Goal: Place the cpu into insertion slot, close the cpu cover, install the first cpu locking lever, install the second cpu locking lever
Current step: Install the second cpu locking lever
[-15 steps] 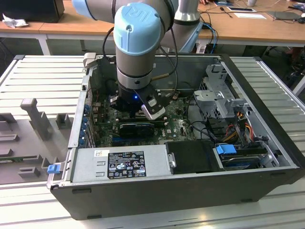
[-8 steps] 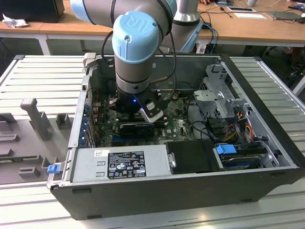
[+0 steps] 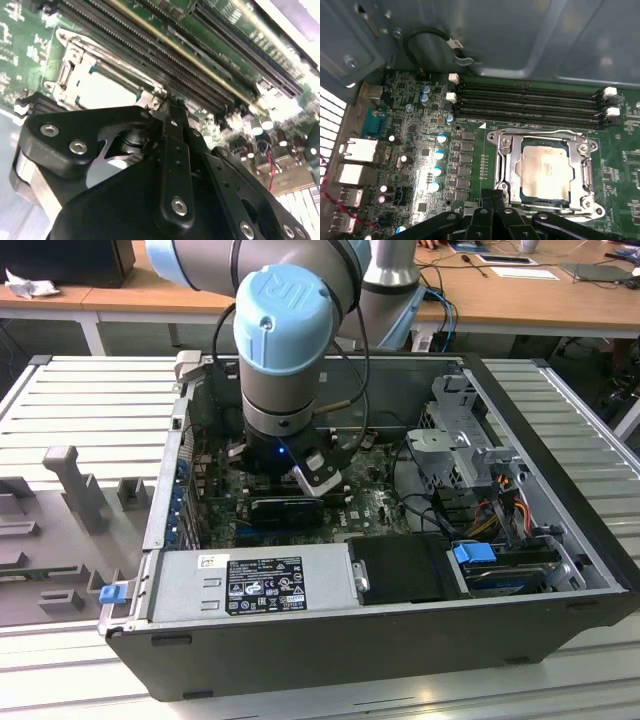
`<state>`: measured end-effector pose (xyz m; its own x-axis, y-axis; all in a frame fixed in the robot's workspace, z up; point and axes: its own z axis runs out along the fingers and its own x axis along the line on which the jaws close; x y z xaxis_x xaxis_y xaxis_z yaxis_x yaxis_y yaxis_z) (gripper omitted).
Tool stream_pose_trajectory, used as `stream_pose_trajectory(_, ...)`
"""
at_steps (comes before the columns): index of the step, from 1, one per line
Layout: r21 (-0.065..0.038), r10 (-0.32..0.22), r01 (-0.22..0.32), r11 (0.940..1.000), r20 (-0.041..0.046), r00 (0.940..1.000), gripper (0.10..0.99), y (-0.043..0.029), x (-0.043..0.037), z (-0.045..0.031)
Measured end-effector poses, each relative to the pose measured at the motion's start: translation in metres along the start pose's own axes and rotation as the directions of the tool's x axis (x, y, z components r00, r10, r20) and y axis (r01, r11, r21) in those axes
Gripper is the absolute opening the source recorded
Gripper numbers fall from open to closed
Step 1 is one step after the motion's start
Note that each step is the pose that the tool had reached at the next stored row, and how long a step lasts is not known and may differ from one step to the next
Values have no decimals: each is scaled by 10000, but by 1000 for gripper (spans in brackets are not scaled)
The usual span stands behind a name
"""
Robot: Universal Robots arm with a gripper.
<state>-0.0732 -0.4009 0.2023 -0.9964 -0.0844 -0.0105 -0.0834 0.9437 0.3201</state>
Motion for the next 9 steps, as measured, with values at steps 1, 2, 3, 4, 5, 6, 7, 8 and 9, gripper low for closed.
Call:
stream_pose_trajectory(1,1,1,-1,10000,0,10000,106,8,0,-22)
stream_pose_trajectory(2,0,0,0,10000,0,10000,106,11,0,-33)
stream_pose_trajectory(3,0,0,0,10000,0,10000,106,16,0,-48)
stream_pose_trajectory(4,-1,-1,1,10000,1,10000,106,18,-1,-51)
stream_pose_trajectory(5,1,0,0,10000,0,10000,106,20,0,-62)
stream_pose_trajectory(6,0,0,0,10000,0,10000,106,28,-1,-84)
stream_pose_trajectory(7,0,0,0,10000,0,10000,106,32,-1,-96)
stream_pose_trajectory(8,-3,-1,1,10000,2,10000,106,33,-1,-96)
stream_pose_trajectory(9,-1,0,0,10000,0,10000,106,33,-1,-98)
